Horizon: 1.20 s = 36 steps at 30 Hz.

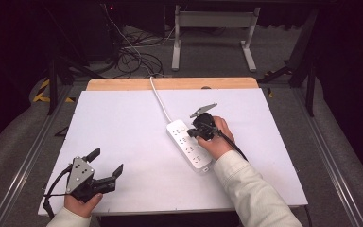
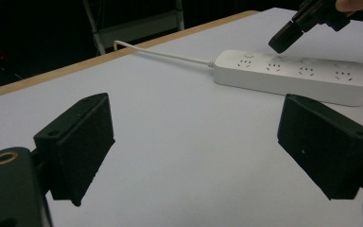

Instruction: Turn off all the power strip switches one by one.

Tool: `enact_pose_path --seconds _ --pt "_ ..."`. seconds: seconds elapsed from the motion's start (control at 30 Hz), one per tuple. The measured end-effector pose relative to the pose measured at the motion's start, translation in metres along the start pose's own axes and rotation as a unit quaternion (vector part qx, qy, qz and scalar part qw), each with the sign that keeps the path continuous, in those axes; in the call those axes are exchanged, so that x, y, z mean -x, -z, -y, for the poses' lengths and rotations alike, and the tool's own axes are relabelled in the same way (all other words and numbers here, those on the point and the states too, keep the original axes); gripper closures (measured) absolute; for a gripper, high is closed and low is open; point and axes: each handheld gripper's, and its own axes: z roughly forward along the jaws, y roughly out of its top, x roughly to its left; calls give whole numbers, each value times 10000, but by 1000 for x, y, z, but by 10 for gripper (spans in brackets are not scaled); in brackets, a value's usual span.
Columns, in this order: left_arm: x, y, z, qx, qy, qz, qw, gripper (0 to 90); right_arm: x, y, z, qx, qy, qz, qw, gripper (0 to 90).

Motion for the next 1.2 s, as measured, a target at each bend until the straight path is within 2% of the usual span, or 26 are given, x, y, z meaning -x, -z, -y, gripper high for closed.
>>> enact_pose_path --seconds 0.3,0.7,1.07,1.2 --pt "0 0 0 -1 8 -3 10000 123 -1 -5 0 -76 53 -23 10000 900" --pt "1 0 0 4 11 -10 10000 123 -5 -8 0 -129 134 79 9998 900" --pt "1 0 0 -5 16 -2 10000 123 -5 -9 0 -145 40 102 9998 900" --pt "1 0 0 1 11 -17 10000 123 -7 -9 0 -170 99 192 9996 900"
